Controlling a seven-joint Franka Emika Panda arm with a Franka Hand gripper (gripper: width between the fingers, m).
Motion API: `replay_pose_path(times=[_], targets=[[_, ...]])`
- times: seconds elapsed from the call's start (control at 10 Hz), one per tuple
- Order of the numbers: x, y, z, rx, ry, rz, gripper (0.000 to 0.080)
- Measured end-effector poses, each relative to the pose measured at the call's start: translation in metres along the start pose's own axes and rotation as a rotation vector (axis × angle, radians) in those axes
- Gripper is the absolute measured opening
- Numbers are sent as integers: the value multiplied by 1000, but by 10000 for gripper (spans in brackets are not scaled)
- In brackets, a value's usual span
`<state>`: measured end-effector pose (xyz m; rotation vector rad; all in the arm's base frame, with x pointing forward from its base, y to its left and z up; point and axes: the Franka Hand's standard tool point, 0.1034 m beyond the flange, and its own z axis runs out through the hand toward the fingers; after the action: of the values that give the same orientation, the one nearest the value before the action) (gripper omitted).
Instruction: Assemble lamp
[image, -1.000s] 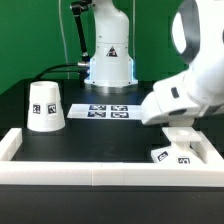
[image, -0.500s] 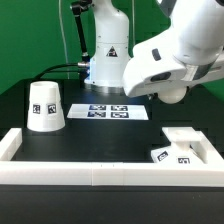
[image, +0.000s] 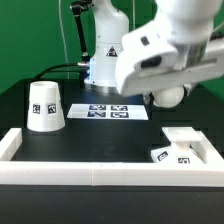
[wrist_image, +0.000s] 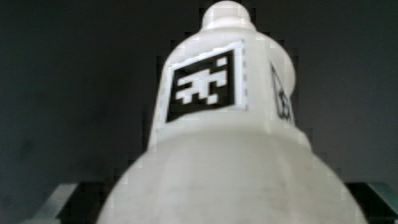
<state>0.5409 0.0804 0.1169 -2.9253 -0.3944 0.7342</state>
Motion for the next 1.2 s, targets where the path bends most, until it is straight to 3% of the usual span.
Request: replay_pose_path(times=[0.3,0.4,0.6,1.0,1.2], targets=[[9,4,-53,-29,169,5,576],[17,7,-54,-45,265,7,576],[15,11,-53,-68,368,13,576],[35,15,-76,-123,653,7,576],[35,19,-72,-153,756,4,576]])
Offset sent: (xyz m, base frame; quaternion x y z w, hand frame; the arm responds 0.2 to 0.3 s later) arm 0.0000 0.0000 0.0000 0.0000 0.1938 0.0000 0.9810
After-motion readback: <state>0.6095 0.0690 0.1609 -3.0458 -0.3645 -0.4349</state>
